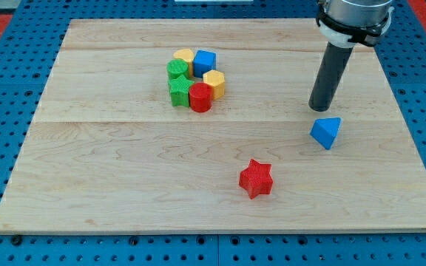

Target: Push the blue triangle left and down

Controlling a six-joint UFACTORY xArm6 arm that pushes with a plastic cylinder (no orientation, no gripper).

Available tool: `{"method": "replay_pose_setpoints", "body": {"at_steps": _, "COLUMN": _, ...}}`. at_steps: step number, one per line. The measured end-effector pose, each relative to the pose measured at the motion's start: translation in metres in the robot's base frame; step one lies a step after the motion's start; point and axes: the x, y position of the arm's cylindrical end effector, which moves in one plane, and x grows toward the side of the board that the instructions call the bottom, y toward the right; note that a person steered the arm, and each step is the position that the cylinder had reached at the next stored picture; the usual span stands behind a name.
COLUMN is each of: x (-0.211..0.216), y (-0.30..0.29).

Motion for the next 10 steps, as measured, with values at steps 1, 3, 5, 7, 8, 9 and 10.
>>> {"method": "replay_pose_setpoints", "body": {"at_steps": 1, "x": 0.002, "y": 0.028}}
{"method": "replay_pose_setpoints", "body": {"at_steps": 3, "x": 0.048, "y": 0.029}}
{"method": "replay_pose_setpoints", "body": {"at_steps": 5, "x": 0.077, "y": 0.024}}
{"method": "replay_pose_setpoints", "body": {"at_steps": 7, "x": 0.069, "y": 0.028}}
{"method": "replay_pose_setpoints", "body": {"at_steps": 8, "x": 0.083, "y": 0.02}}
{"method": "replay_pose_setpoints", "body": {"at_steps": 9, "x": 0.028, "y": 0.036}}
{"method": "replay_pose_setpoints", "body": {"at_steps": 10, "x": 0.026, "y": 0.001}}
